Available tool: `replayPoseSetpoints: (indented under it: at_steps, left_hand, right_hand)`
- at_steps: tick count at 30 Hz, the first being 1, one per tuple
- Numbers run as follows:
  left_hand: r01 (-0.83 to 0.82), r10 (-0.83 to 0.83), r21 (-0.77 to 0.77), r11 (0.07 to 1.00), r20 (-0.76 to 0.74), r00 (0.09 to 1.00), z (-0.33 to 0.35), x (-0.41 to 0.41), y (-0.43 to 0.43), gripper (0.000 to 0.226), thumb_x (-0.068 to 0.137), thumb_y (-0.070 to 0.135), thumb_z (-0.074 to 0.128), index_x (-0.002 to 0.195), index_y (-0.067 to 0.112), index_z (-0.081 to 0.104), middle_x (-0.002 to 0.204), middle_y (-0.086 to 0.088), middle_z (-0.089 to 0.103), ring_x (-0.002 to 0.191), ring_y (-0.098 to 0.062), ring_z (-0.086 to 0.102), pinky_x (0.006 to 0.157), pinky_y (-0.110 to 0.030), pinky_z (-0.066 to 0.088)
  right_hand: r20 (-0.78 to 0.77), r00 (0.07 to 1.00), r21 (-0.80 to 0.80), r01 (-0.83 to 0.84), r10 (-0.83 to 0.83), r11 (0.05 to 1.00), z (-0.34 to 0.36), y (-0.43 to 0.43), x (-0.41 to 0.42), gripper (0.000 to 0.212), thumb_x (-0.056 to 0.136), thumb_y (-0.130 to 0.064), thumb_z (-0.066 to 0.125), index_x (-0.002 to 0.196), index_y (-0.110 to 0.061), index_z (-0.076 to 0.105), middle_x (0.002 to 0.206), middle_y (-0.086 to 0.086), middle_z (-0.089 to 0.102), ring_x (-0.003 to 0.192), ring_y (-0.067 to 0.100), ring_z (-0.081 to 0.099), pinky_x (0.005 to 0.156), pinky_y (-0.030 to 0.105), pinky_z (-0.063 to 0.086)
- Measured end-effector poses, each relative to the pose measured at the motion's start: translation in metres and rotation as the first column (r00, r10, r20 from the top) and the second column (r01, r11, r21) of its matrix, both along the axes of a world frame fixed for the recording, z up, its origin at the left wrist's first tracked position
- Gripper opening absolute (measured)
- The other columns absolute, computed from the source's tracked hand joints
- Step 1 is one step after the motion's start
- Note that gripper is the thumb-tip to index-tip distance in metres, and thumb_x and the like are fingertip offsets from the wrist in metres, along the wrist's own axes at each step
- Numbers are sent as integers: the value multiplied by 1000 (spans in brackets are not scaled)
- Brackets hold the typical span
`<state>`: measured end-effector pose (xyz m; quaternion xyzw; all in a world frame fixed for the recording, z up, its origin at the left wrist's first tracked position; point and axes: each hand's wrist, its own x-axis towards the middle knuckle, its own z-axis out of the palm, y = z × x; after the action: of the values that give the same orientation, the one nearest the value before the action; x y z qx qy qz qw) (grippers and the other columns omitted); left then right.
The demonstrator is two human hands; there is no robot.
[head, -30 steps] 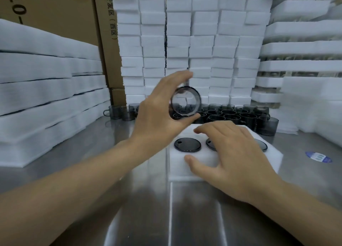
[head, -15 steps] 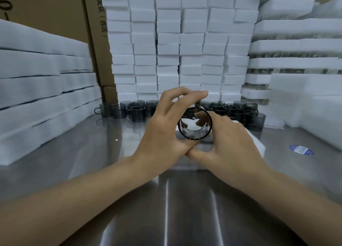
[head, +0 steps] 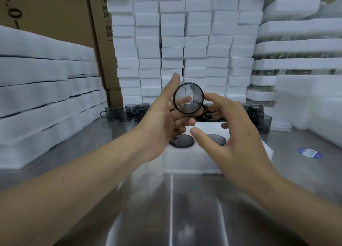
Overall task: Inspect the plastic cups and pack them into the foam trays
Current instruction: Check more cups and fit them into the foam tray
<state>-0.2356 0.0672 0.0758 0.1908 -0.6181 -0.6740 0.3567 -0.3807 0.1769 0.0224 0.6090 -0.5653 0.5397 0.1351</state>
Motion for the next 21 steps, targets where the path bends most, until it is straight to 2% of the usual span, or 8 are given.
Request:
replayPoseSetpoints:
  at_steps: [4,8,13,21]
  left_hand:
    - [37,-38,57,998,12,999,4,3,-1,78,87,91,49,103,18,72,83,-1,71,60,-14,60,60,-26,45]
    - [13,-17,76,997,45,999,5,1,0,79,88,91,47,105,17,68,78,0,68,55,-14,56,55,-25,45]
    - [1,-4,52,999,57,998,1,0,-5,76,90,90,46,74,24,81,76,0,69,52,-12,55,51,-23,44]
    - [-44,43,19,999,51,998,-2,-4,-8,73,87,90,53,86,24,85,82,-2,75,53,-11,59,49,-22,47]
  right_hand:
    - [-57,998,-25,3,-4,1000,2,0,3,62,91,-48,72,148,-49,49,130,-22,52,132,10,53,99,20,42]
    - [-48,999,-3,7,-7,1000,0,1,3,59,93,-47,74,147,-50,49,127,-23,53,129,6,54,97,15,42]
    - [-42,999,24,-20,21,1000,1,3,5,56,93,-45,72,145,-47,50,125,-21,57,121,10,56,93,19,42]
    - [-21,999,23,-27,27,999,1,3,5,53,92,-46,71,141,-42,52,124,-19,59,118,8,57,91,20,43]
